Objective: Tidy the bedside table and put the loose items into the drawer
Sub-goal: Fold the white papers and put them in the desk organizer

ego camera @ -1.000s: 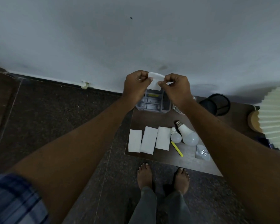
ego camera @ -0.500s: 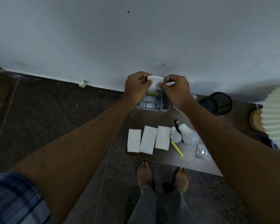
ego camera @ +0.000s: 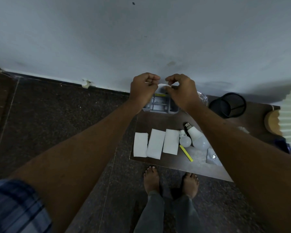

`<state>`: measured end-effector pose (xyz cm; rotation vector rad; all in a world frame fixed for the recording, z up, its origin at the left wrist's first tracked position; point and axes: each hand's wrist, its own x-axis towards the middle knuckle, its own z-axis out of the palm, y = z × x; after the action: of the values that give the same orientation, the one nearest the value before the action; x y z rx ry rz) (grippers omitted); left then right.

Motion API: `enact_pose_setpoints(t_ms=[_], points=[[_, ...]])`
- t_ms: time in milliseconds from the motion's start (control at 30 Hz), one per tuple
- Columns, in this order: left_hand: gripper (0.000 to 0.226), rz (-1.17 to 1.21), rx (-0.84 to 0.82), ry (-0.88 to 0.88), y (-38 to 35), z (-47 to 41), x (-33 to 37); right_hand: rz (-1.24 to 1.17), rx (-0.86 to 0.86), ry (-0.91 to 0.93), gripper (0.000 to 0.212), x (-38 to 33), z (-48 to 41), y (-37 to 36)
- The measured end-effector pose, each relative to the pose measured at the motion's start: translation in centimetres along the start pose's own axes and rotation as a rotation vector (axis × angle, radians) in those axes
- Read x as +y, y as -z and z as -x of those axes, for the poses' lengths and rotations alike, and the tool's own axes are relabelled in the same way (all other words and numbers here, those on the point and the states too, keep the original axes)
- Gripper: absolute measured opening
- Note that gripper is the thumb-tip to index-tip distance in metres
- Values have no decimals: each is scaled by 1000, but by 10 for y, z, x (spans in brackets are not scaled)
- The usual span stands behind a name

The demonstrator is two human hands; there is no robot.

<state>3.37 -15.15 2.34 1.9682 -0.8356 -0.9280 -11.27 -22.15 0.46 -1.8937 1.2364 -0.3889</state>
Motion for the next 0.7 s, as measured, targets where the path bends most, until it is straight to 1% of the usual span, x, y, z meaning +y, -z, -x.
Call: enact_pose_setpoints(t_ms=[67, 167, 233, 433, 700], points=[[31, -9, -22, -1, 0, 1, 0, 90, -2, 16, 29, -1, 0, -1], [33, -36, -28, -18, 0, 1, 1, 142, 19, 42, 13, -5, 0, -1], [32, -60, -10, -42, -1, 0, 0, 155, 9, 72, 10, -7, 0, 0], [27, -63, 43, -65, -3, -2, -1, 145, -2, 134, 13, -13, -2, 6], [25, -70, 83, -59, 0, 0, -7, 186, -45, 103, 20, -11, -1, 3]])
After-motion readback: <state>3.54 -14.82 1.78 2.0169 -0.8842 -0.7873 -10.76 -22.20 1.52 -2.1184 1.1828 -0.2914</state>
